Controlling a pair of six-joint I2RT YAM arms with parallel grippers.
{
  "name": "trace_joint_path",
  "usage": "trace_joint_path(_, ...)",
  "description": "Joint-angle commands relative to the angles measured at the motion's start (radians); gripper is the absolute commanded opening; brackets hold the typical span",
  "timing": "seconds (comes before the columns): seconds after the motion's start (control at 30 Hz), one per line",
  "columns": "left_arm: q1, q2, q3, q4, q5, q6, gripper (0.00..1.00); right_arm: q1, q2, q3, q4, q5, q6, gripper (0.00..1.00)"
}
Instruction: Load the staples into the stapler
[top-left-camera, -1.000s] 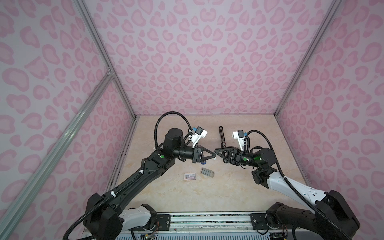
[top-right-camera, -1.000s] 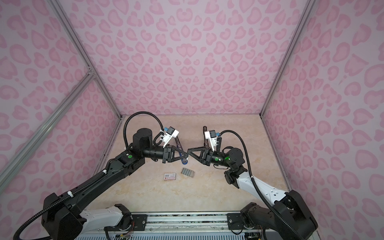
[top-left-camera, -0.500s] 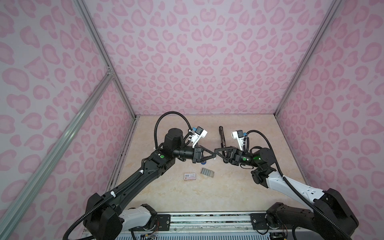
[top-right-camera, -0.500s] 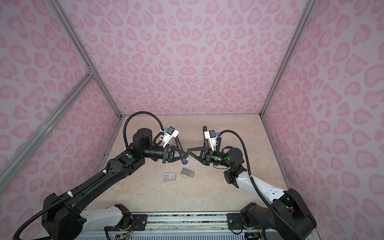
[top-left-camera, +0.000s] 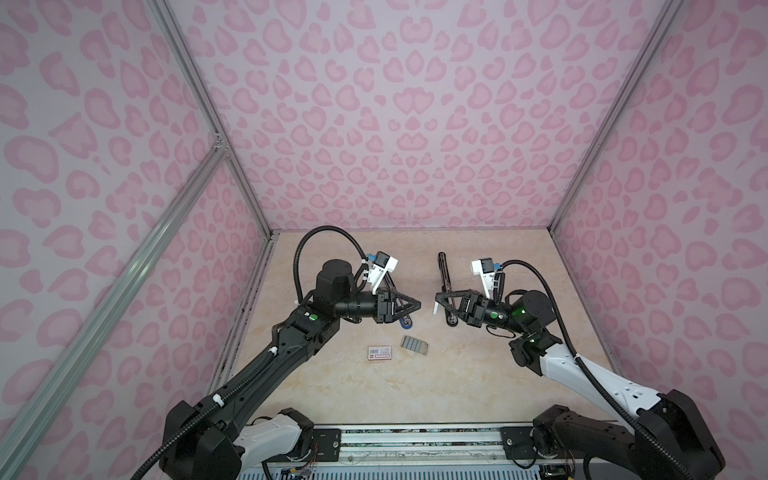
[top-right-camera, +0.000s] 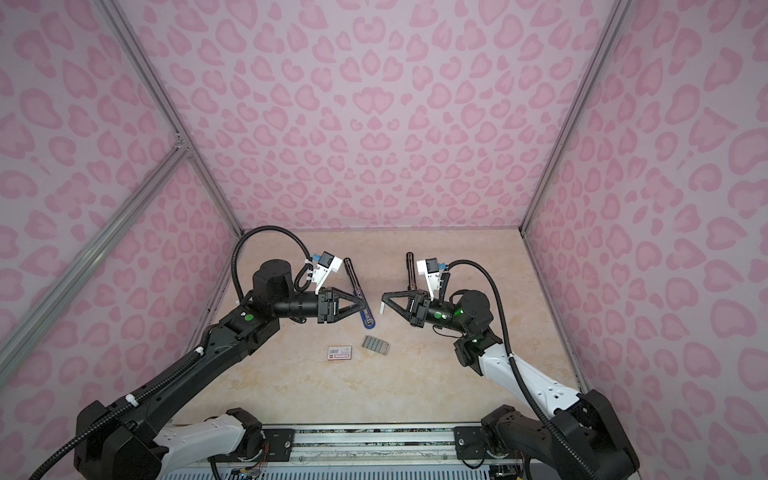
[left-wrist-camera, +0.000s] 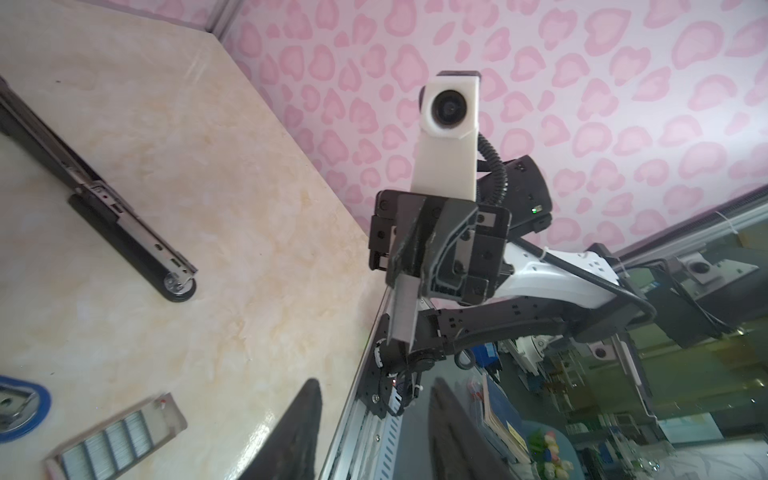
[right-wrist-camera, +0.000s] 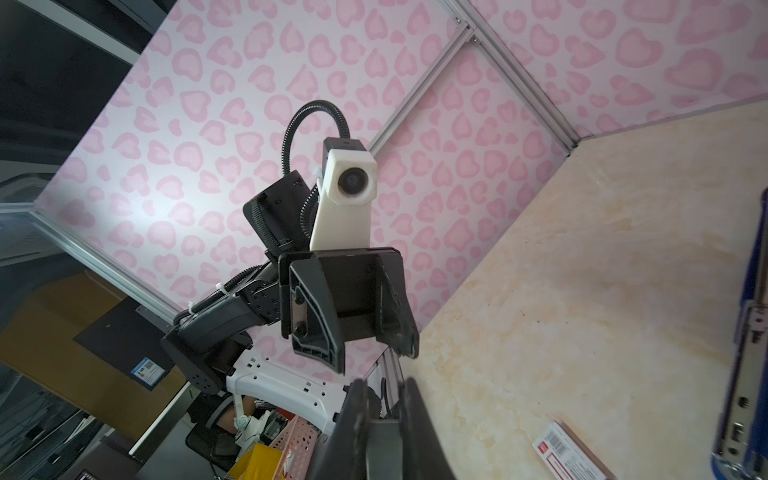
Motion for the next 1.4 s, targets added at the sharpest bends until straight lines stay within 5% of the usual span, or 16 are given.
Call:
trace_joint_path(0.0, 0.012, -0.008, -0.018, -0.019, -0.085, 0.001, 0.46, -0.017, -0.018, 0.045, -0.303, 0.051, -0.176, 0.14)
trace_joint_path(0.2, 0.012, 0.021, -0.032, -0.113, -0.247, 0.042, 0.51, -0.042, 0.003, 0.150, -0.674, 0.178, -0.369, 0.14)
trace_joint_path(0.63, -0.057, 0.116, -0.077, -0.126, -0.492, 0.041, 0.58, -0.057, 0.215, 0.366, -1.021, 0.499, -0.525, 0.14)
trace_joint_path(0.9, -0.117, 0.222, -0.030, -0.075, -0.549, 0.036, 0.62, -0.057, 0.360, 0.502, -1.093, 0.684, -0.554, 0.14)
trace_joint_path(1.37, -0.144, 0.313, 0.004, -0.029, -0.585, 0.004, 0.64, -0.057, 0.638, 0.708, -1.129, 0.821, -0.570, 0.13)
